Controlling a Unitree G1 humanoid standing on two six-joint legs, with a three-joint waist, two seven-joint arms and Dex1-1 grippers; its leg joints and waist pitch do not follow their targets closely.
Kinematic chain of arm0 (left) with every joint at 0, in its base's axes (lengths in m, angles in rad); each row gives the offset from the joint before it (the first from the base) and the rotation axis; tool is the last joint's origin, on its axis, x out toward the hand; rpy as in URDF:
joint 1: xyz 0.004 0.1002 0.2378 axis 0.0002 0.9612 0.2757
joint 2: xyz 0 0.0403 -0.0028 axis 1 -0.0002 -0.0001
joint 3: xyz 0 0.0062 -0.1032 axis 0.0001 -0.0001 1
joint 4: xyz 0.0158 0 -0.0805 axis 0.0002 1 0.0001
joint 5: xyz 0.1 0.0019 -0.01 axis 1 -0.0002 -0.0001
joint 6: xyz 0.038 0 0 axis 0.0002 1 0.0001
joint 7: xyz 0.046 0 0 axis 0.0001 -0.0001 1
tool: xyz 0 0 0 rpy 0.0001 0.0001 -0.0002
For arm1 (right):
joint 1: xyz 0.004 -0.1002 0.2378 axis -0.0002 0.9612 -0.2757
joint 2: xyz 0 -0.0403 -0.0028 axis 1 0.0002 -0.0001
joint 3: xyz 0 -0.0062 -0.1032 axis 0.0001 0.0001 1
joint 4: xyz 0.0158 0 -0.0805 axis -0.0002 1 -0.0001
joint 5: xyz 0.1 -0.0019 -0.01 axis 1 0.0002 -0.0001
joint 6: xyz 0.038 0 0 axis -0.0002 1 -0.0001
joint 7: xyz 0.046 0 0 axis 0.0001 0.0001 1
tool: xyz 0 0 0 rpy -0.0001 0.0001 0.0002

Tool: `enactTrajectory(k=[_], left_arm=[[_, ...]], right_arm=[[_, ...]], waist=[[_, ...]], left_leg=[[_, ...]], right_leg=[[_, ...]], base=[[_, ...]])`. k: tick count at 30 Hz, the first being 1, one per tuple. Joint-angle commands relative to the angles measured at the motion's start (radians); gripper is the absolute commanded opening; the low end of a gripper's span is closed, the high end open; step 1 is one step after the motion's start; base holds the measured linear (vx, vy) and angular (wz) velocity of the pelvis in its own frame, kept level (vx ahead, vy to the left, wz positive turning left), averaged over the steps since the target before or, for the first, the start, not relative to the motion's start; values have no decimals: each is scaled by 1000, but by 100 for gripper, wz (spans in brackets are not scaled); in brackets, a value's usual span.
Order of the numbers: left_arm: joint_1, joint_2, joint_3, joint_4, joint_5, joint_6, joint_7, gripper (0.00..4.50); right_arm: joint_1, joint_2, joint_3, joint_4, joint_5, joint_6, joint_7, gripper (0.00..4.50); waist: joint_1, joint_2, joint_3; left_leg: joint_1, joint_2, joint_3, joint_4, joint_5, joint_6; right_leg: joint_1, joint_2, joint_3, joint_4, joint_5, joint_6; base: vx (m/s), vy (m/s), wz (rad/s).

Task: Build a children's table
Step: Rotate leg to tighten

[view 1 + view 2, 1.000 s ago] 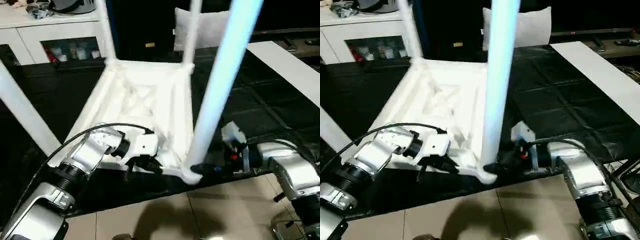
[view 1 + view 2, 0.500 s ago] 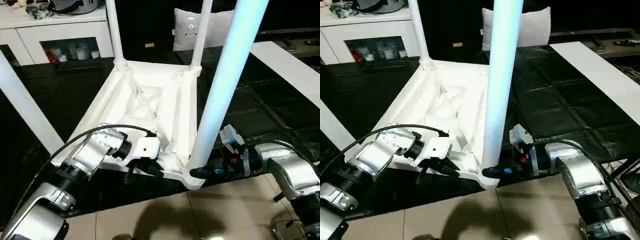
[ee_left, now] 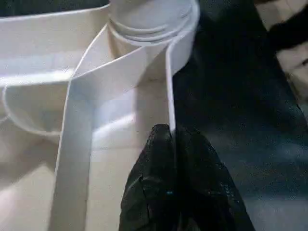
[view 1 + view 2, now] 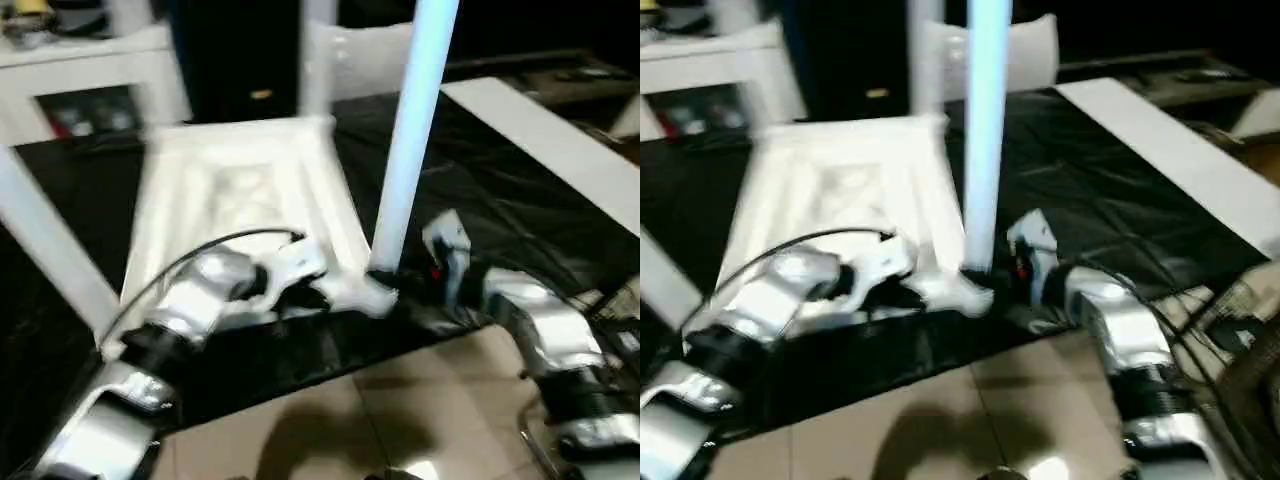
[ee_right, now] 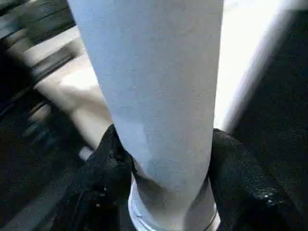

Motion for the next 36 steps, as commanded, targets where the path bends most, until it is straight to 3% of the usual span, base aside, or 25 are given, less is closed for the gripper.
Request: enactTrajectory(k=[1, 3, 5, 8, 11, 15, 17, 19, 22, 25, 28, 31, 32, 33, 36], left_arm=[[-28, -69, -26, -17, -27, 7, 22, 0], [-40, -138, -14, 6, -11, 49, 120, 0], [-40, -150, -15, 5, -4, 59, 134, 0], [-39, -170, -23, 13, 16, 67, 163, 0], [-36, -168, -34, 14, 28, 66, 180, 0], [-34, -126, -26, 18, 38, 24, 172, 0], [-30, -93, -17, 17, 34, 4, 148, 0], [-28, -83, -17, 17, 34, -8, 139, 0], [-7, -11, -20, 4, 11, -84, 30, 0], [-3, 8, -34, 6, 10, -129, 0, 0], [7, 51, -69, 0, -17, -221, -128, 0], [15, 80, -91, -29, -50, -267, -240, 0], [15, 93, -102, -39, -57, -288, -280, 0], [15, 95, -103, -40, -59, -291, -284, 0], [13, 117, -123, -46, -61, -326, -336, 0]], right_arm=[[-36, 47, 12, 44, -34, 34, -132, 199], [-51, 117, -14, 63, -34, 54, -245, 199], [-55, 135, -26, 68, -26, 54, -264, 199], [-56, 159, -36, 66, -16, 44, -270, 267], [-43, 138, -21, 53, -36, 22, -253, 274], [-18, 83, -20, 31, -49, -12, -202, 311], [10, 17, 0, 0, -44, -62, -80, 343], [17, 0, 3, -8, -40, -74, -47, 343], [49, -131, 1, -82, 25, -73, 183, 377], [56, -162, 13, -98, 46, -51, 242, 388], [59, -227, 49, -96, 56, -76, 380, 388], [49, -258, 82, -83, 44, -102, 466, 388], [41, -270, 99, -68, 39, -117, 506, 388], [40, -272, 101, -67, 39, -119, 512, 361], [33, -283, 125, -62, 46, -106, 572, 354]], waist=[[10, -13, -57], [9, -12, -58], [13, -13, -61], [14, -8, -63], [18, -9, -64], [35, -11, -64], [41, -12, -65], [43, -12, -64], [49, -15, -62], [52, -15, -60], [55, -16, -60], [61, -18, -62], [66, -14, -63], [70, -13, -66], [86, -12, -66]], left_leg=[[-10, 8, -7, -67, -240, 28], [-6, 6, -3, -63, -219, 39], [-10, 7, -4, -65, -199, 48], [-11, 12, -3, -65, -180, 59], [-10, 13, -2, -64, -171, 67], [-10, 15, 0, -63, -152, 77], [-10, 16, 0, -62, -153, 83], [-11, 16, 1, -62, -154, 90], [-11, 17, 0, -61, -173, 102], [-9, 19, 0, -64, -179, 106], [-7, 20, -1, -65, -188, 97], [-6, 24, 1, -64, -176, 96], [-5, 26, 1, -64, -160, 97], [-4, 28, 2, -62, -148, 100], [-1, 30, 4, -61, -129, 105]], right_leg=[[50, -48, 39, -106, -449, -119], [46, -46, 41, -107, -420, -140], [53, -47, 42, -102, -390, -146], [55, -45, 44, -94, -298, -175], [57, -48, 46, -90, -265, -195], [59, -49, 48, -87, -236, -193], [61, -50, 47, -86, -228, -192], [61, -50, 48, -86, -228, -194], [63, -51, 49, -89, -262, -186], [58, -51, 47, -92, -290, -178], [57, -53, 47, -94, -320, -173], [54, -53, 49, -89, -289, -188], [54, -53, 51, -83, -257, -200], [54, -53, 51, -77, -216, -217], [53, -52, 52, -67, -159, -242]], base=[[0, 0, 0], [0, 0, 0], [0, 0, 0], [0, 0, 0], [0, 0, 0], [0, 0, 0], [0, 0, 0], [0, 0, 0], [0, 0, 0], [0, 0, 0], [0, 0, 0], [0, 0, 0], [0, 0, 0], [0, 0, 0], [0, 0, 0]])
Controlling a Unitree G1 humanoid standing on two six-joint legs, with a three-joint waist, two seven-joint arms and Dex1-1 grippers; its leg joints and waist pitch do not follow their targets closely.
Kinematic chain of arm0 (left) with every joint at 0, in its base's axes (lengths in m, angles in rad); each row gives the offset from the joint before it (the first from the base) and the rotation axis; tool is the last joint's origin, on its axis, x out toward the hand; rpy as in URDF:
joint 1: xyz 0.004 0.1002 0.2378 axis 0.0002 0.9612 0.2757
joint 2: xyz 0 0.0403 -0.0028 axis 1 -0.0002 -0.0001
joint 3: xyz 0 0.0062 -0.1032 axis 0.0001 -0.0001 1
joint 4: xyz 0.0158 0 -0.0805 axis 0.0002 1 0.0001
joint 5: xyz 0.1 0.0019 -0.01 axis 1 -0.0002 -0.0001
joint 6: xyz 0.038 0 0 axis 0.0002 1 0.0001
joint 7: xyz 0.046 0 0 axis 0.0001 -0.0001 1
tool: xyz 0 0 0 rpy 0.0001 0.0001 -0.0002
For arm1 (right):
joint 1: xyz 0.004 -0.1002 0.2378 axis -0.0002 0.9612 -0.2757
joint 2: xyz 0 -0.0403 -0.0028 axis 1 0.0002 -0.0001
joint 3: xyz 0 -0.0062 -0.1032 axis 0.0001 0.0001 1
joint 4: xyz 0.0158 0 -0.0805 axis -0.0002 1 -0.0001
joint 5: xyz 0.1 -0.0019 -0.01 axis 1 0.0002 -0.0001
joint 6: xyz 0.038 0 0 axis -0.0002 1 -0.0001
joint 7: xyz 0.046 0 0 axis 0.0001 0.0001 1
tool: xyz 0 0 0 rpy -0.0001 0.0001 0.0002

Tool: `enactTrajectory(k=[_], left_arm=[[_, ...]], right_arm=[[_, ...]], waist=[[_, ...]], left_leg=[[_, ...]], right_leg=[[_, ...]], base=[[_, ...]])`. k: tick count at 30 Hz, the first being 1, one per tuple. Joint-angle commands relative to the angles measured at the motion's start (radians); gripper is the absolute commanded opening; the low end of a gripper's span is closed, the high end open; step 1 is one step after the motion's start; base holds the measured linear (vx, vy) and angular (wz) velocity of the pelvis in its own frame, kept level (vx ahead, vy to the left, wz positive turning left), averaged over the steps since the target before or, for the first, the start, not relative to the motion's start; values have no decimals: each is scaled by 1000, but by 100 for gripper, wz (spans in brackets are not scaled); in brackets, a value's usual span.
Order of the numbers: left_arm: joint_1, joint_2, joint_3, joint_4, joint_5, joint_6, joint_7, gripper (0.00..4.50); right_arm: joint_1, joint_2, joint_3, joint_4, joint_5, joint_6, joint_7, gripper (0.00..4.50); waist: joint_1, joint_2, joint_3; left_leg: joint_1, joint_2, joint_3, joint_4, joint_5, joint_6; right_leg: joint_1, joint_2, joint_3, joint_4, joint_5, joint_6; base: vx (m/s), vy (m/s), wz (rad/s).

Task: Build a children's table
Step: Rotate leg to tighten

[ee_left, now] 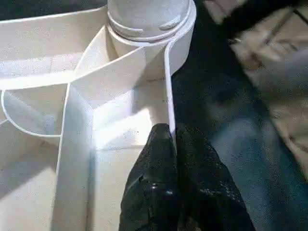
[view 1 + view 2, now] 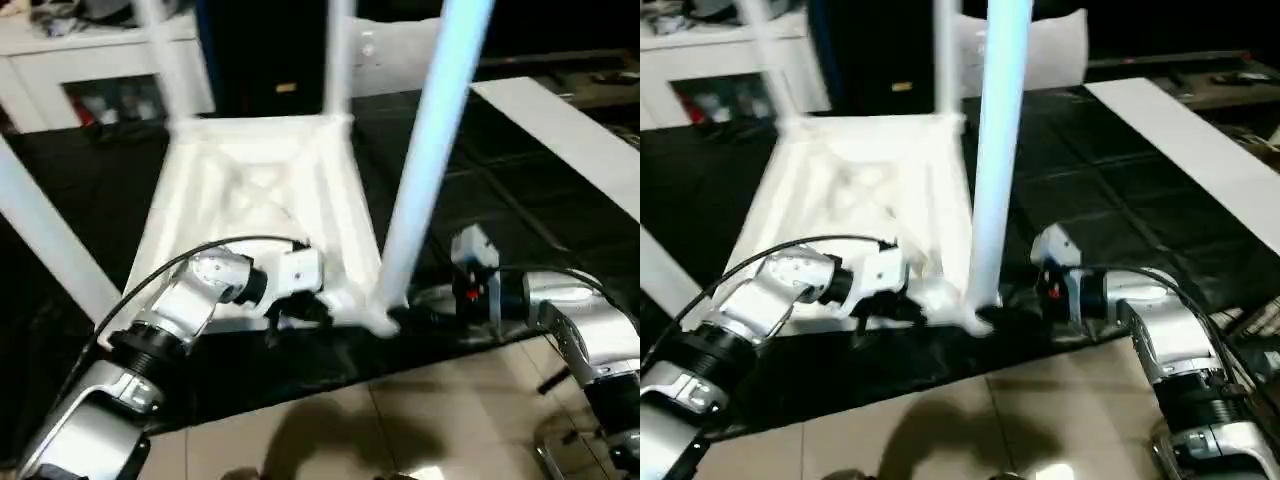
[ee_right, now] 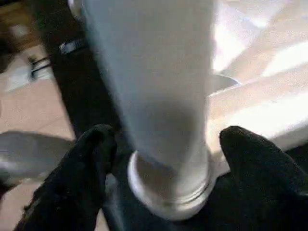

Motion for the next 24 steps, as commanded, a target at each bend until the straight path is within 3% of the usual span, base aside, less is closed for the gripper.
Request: enactTrajectory(k=[1, 6, 9, 14, 19, 24], left_arm=[[-1, -2, -49, -41, -9, -46, -74, 0], [-1, 3, -51, -42, -20, -67, -104, 0], [1, 4, -53, -43, -25, -80, -119, 0], [-1, 5, -55, -40, -30, -84, -133, 0], [0, 3, -48, -36, -36, -81, -137, 0], [7, -16, -10, -59, -75, -8, -109, 0]], right_arm=[[-15, -17, 18, -4, 6, 6, 57, 338], [-20, -18, 47, -7, 15, 0, 113, 307], [-24, -11, 58, 6, 20, -1, 138, 266], [-25, -4, 65, 8, 22, 6, 156, 228], [-20, 5, 62, 5, 31, 15, 163, 213], [-6, 35, 26, -14, 41, 47, 78, 209]], waist=[[-6, -13, -67], [1, -17, -65], [1, -19, -64], [1, -17, -67], [-1, -17, -67], [-5, -15, -66]], left_leg=[[4, 30, 4, -60, -127, 98], [0, 29, 3, -62, -145, 84], [1, 27, 3, -62, -155, 75], [-1, 28, 2, -60, -131, 76], [-1, 27, 2, -60, -134, 78], [-1, 27, 2, -60, -139, 73]], right_leg=[[56, -51, 52, -65, -161, -240], [60, -55, 52, -70, -211, -222], [59, -55, 52, -74, -254, -204], [60, -53, 52, -69, -216, -209], [61, -52, 51, -69, -215, -214], [60, -52, 50, -69, -228, -212]], base=[[0, 0, 0], [0, 0, 0], [0, 0, 0], [0, 0, 0], [0, 0, 0], [0, 0, 0]])
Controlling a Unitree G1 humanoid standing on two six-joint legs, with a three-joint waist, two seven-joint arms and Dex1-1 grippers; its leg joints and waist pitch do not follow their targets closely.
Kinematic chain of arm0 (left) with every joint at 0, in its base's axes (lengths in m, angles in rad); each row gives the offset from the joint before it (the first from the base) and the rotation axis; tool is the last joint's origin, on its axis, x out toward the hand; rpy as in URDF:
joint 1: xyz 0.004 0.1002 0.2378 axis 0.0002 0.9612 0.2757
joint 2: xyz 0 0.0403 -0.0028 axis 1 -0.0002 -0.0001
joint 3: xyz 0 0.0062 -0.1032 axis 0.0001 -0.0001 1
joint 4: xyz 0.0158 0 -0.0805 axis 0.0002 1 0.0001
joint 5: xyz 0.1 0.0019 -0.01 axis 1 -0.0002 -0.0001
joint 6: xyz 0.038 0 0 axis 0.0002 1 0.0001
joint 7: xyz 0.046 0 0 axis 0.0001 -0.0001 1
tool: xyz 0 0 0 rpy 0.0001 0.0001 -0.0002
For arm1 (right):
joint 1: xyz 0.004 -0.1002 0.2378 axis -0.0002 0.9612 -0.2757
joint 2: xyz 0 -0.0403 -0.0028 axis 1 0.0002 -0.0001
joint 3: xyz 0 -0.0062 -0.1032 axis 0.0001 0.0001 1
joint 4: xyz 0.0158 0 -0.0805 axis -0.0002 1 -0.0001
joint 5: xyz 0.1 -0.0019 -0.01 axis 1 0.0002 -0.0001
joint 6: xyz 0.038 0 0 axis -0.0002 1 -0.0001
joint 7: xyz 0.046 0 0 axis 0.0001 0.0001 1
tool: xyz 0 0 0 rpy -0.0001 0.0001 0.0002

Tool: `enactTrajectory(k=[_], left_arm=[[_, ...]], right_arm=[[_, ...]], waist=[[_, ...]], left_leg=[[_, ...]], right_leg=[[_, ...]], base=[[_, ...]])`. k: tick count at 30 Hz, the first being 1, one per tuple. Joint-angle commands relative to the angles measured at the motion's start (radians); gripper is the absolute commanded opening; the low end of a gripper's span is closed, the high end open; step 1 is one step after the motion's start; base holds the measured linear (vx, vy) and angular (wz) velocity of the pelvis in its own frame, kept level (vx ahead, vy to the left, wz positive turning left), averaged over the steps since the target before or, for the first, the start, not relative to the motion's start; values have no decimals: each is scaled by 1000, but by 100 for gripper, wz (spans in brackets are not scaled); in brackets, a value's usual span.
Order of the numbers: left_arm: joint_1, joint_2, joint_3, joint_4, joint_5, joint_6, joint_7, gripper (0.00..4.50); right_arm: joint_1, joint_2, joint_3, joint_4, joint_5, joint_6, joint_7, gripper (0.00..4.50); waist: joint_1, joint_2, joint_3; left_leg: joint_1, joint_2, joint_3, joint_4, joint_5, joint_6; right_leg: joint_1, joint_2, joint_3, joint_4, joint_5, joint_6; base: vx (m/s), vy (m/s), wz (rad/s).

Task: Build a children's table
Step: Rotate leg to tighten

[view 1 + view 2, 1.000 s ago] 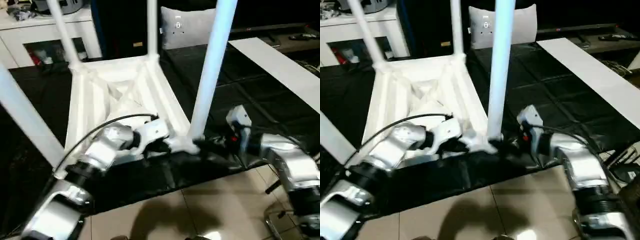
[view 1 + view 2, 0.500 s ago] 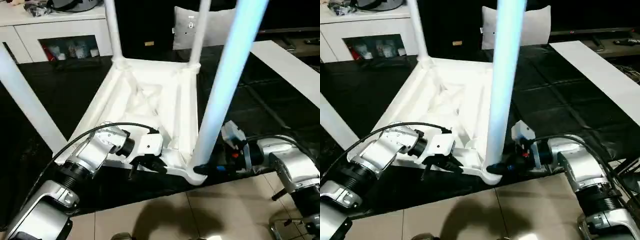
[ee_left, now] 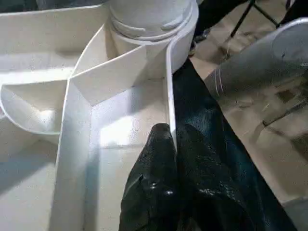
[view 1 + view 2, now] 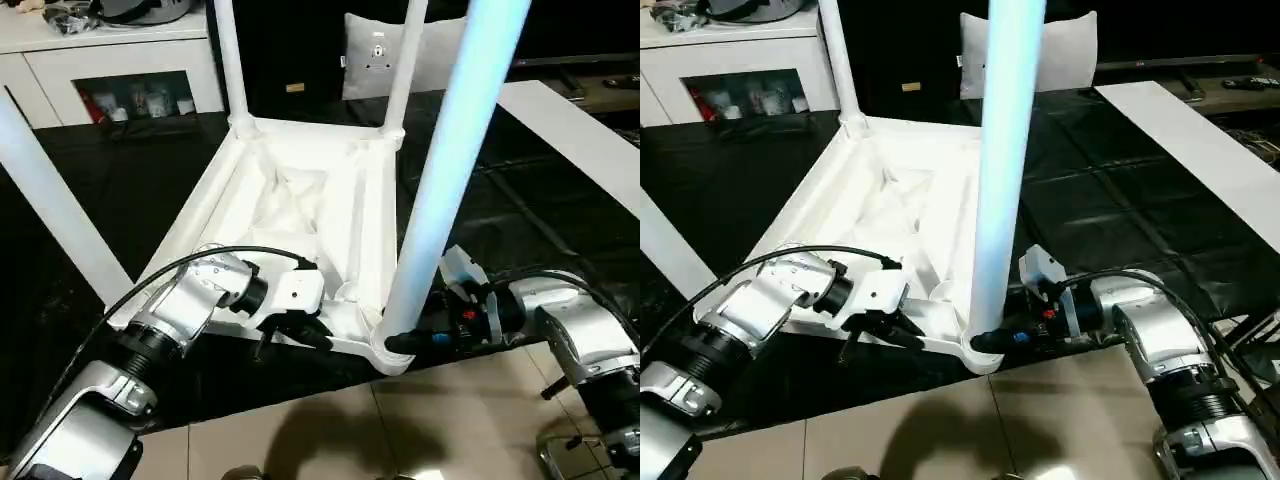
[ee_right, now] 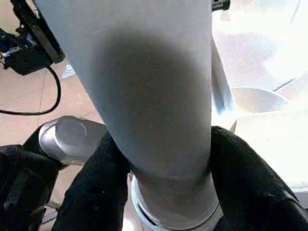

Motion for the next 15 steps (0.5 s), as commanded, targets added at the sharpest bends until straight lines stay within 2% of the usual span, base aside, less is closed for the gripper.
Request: enactTrajectory(k=[1, 3, 4, 5, 6, 7, 9, 10, 11, 12, 13, 15], left_arm=[[1, -39, 15, -57, -57, 33, -7, 0], [-1, -50, 28, -63, -57, 65, 27, 0], [-3, -61, 33, -65, -45, 93, 65, 0], [-5, -69, 34, -65, -33, 115, 93, 0], [-5, -77, 34, -65, -23, 134, 117, 0], [-5, -88, 34, -64, -13, 149, 142, 0], [-9, -119, 35, -56, 5, 192, 202, 0], [-9, -121, 36, -56, 6, 196, 207, 0], [-28, -212, 50, -27, 39, 307, 347, 0], [-29, -215, 50, -26, 40, 310, 351, 0], [-37, -245, 57, -14, 47, 339, 395, 0], [-41, -263, 60, -7, 52, 351, 427, 0]], right_arm=[[-1, 35, -26, -20, 23, 49, -93, 209], [-10, 64, -40, -4, 2, 69, -183, 209], [-23, 96, -53, 17, -21, 85, -274, 209], [-32, 120, -63, 31, -36, 92, -335, 206], [-40, 141, -72, 41, -46, 101, -387, 205], [-48, 165, -80, 50, -55, 113, -438, 204], [-64, 214, -100, 68, -70, 147, -543, 204], [-65, 217, -101, 69, -71, 150, -550, 203], [-105, 310, -131, 116, -117, 186, -764, 201], [-106, 312, -131, 118, -118, 186, -769, 201], [-119, 335, -135, 138, -135, 184, -825, 201], [-125, 348, -138, 148, -142, 192, -858, 201]], waist=[[-3, -15, -65], [-6, -15, -63], [-11, -17, -60], [-16, -17, -57], [-25, -18, -57], [-29, -18, -56], [-51, -18, -55], [-57, -19, -55], [-68, -14, -54], [-68, -14, -54], [-77, -17, -54], [-80, -19, -56]], left_leg=[[-2, 25, 3, -62, -140, 73], [-1, 24, 2, -64, -153, 64], [-4, 21, 0, -66, -168, 52], [-2, 20, -1, -67, -186, 37], [-5, 17, -4, -70, -198, 25], [-3, 16, -5, -70, -201, 19], [-6, 12, -8, -70, -221, 14], [-6, 13, -7, -69, -219, 15], [-5, 12, -7, -69, -223, 10], [-5, 12, -7, -69, -223, 10], [-1, 9, -7, -67, -238, -1], [-3, 5, -6, -63, -226, 18]], right_leg=[[60, -51, 50, -73, -231, -211], [58, -52, 49, -77, -272, -198], [60, -52, 47, -81, -323, -180], [57, -52, 47, -87, -378, -159], [60, -53, 44, -92, -427, -137], [58, -52, 44, -95, -442, -129], [58, -51, 40, -103, -477, -111], [57, -49, 42, -101, -469, -113], [52, -47, 42, -101, -457, -126], [52, -47, 42, -101, -457, -126], [49, -47, 38, -105, -486, -121], [52, -48, 40, -111, -486, -115]], base=[[0, 0, 0], [0, 0, 0], [0, 0, 0], [0, 0, 0], [0, 0, 0], [0, 0, 0], [0, 0, 0], [0, 0, 0], [0, 0, 0], [0, 0, 0], [0, 0, 0], [0, 0, 0]])
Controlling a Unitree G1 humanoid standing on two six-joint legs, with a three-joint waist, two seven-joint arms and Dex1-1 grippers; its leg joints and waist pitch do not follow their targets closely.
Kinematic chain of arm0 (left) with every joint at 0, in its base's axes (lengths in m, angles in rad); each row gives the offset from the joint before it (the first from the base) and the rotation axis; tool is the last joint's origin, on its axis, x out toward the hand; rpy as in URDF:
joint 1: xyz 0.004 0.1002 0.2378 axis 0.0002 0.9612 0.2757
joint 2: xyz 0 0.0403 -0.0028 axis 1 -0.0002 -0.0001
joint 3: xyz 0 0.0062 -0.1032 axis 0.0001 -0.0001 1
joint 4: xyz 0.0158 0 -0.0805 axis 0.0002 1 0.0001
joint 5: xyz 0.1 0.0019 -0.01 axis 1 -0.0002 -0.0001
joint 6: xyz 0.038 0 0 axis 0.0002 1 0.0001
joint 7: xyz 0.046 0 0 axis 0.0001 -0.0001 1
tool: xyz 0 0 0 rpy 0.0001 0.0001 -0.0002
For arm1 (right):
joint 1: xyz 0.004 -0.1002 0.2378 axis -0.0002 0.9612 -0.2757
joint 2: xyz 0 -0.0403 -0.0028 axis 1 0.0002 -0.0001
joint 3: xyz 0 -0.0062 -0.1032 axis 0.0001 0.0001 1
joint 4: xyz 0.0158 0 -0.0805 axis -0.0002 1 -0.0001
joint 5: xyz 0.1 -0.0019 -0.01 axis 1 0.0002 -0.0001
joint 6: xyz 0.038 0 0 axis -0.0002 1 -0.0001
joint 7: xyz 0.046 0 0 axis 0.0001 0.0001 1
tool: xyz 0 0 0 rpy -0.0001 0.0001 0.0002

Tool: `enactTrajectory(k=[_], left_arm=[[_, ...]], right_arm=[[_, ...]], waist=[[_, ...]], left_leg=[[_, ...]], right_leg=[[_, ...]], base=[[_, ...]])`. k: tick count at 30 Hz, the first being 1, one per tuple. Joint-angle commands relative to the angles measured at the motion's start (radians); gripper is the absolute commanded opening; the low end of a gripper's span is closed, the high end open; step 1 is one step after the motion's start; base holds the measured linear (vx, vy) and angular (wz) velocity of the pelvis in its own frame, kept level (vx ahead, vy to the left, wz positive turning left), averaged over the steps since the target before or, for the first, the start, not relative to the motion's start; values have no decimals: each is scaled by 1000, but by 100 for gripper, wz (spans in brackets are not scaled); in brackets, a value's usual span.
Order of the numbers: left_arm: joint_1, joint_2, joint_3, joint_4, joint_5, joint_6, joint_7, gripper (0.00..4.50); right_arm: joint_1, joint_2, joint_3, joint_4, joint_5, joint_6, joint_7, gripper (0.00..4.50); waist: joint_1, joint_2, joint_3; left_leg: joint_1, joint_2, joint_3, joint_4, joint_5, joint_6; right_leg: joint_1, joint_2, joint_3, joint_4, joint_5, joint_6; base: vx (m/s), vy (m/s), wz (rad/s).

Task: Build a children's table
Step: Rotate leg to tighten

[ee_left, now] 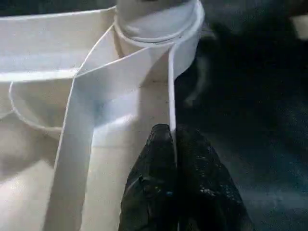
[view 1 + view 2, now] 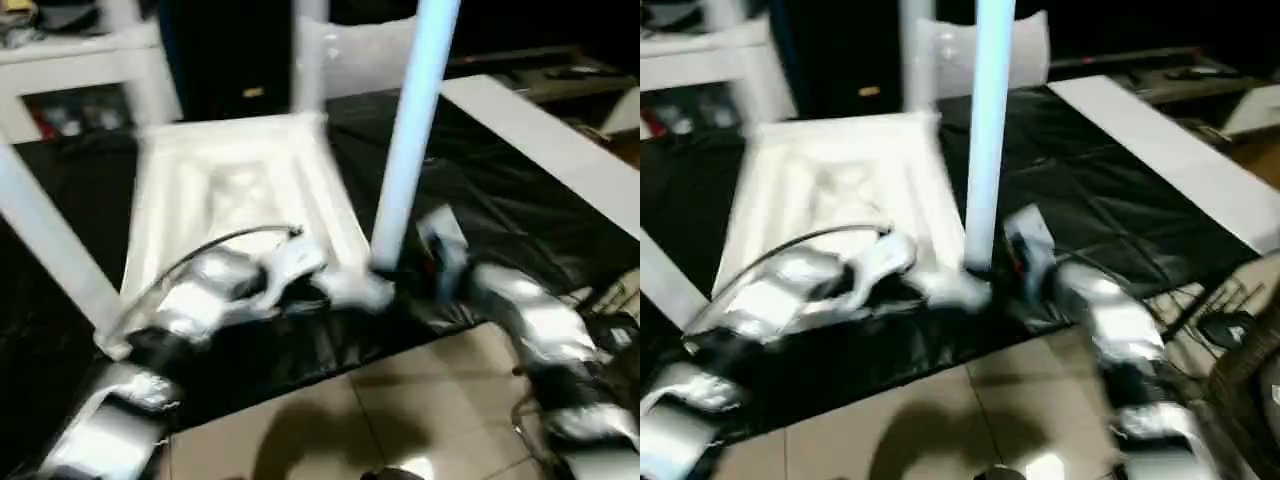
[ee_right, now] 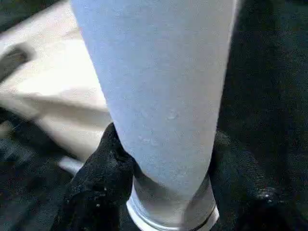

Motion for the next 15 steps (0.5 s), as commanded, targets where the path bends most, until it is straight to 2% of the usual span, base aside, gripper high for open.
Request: enactTrajectory(k=[1, 3, 8, 9, 12, 15], left_arm=[[-15, -89, -54, -26, -37, 0, 7, 0], [-23, -112, -52, -9, -17, 7, 55, 0], [-21, -97, -43, -14, 2, 9, 65, 0], [-20, -87, -44, -14, 5, 3, 59, 0], [-15, -52, -48, -13, 6, -19, 40, 0], [-12, -15, -52, -6, 7, -58, 7, 0]], right_arm=[[-17, 55, 30, 53, -23, 14, -85, 201], [-13, 69, 28, 54, -21, -21, -88, 254], [23, 54, 27, 12, -23, -41, -40, 301], [28, 45, 27, 7, -22, -49, -31, 310], [48, 7, 26, -13, -7, -79, 8, 334], [65, -37, 24, -41, 9, -105, 90, 360]], waist=[[14, -10, -60], [18, -9, -63], [39, -8, -65], [42, -11, -64], [45, -5, -62], [47, -6, -62]], left_leg=[[-10, 5, -5, -63, -223, 31], [-8, 9, -2, -63, -206, 47], [-10, 13, -1, -65, -171, 65], [-9, 13, 0, -66, -175, 65], [-8, 14, -3, -68, -195, 63], [-7, 14, -3, -69, -213, 60]], right_leg=[[50, -50, 40, -110, -470, -122], [49, -47, 42, -104, -391, -150], [56, -48, 45, -92, -292, -183], [56, -47, 46, -92, -290, -183], [57, -50, 45, -96, -324, -172], [56, -49, 45, -98, -334, -162]], base=[[0, 0, 0], [0, 0, 0], [0, 0, 0], [0, 0, 0], [0, 0, 0], [0, 0, 0]])
